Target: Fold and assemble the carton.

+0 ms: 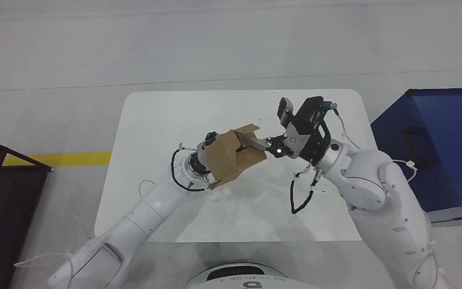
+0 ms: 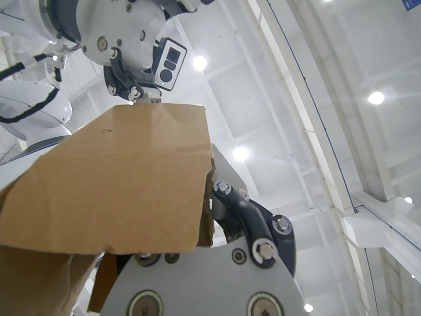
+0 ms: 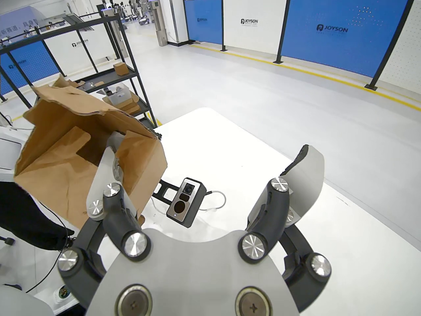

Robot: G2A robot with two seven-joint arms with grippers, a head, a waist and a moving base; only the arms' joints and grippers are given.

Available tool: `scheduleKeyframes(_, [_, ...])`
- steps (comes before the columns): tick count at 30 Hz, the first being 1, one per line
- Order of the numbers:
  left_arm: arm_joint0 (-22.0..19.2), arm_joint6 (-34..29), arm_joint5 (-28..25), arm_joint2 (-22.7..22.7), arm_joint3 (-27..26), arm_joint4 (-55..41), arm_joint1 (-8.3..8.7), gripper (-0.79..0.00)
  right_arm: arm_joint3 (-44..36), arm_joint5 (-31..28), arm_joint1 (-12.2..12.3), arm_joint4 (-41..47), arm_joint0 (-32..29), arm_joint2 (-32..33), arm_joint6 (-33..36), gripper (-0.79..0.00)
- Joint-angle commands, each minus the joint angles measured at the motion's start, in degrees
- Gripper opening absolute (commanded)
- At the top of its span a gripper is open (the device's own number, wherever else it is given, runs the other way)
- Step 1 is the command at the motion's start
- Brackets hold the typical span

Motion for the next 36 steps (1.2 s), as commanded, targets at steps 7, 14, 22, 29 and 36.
scheduleKeyframes(7, [-0.08,-0.11,-0.11,-0.36,0.79,0.46,0.28,-0.785,-1.91,1.19,0.06,2.02,-0.16,2.3,-1.87,0.0])
scheduleKeyframes(14, [-0.84,0.16,0.16,-1.34,3.12,3.74,0.36,-0.785,-6.07,-1.27,0.09,3.54,-3.04,4.29,-7.23,0.0])
scheduleKeyframes(22, [-0.86,0.18,0.18,-1.79,2.71,4.6,-0.09,-0.785,-6.67,0.42,-0.05,-3.44,-1.76,0.14,-4.01,0.0])
scheduleKeyframes(29, [-0.69,0.03,0.03,-2.23,2.36,4.67,-0.06,-0.785,-4.43,2.01,-0.17,-4.33,0.7,-2.72,1.4,0.0])
scheduleKeyframes(36, [-0.51,0.03,0.03,-2.34,2.2,4.68,-0.04,-0.785,-4.32,1.52,-0.26,-1.82,1.95,-3.15,1.57,0.0])
